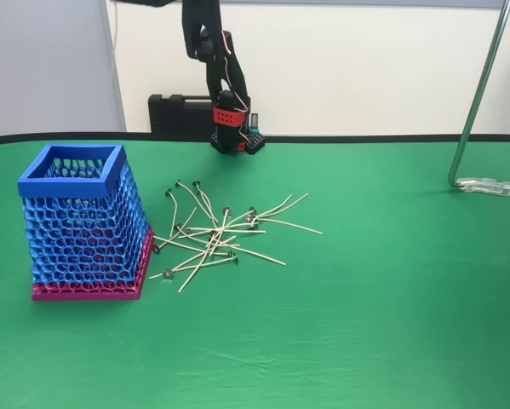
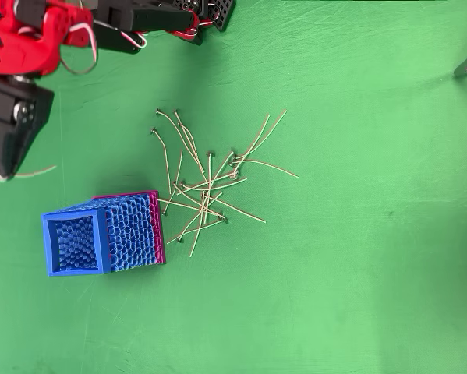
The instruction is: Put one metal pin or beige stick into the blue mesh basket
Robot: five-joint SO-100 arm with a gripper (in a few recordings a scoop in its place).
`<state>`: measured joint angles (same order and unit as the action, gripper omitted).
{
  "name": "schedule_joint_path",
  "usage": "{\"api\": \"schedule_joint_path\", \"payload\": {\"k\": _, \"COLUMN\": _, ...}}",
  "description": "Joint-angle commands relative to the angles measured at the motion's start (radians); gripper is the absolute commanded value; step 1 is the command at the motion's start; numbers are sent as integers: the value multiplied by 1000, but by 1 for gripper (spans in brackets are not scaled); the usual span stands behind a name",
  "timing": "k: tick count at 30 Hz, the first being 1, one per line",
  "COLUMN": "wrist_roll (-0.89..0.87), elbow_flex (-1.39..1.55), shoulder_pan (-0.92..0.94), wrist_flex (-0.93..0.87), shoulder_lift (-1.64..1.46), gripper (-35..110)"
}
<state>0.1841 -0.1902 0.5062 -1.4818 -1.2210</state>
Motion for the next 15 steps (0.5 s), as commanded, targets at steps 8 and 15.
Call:
{"api": "schedule_joint_path", "payload": {"k": 8, "wrist_roll": -12, "elbow_flex": 339, "shoulder_pan": 31, "wrist_flex": 256, "shoulder_lift": -6, "gripper": 0}}
{"api": "schedule_joint_path", "payload": {"k": 15, "wrist_roll": -18, "elbow_flex": 466, "shoulder_pan": 15, "wrist_flex": 365, "shoulder_lift": -46, "gripper": 0}}
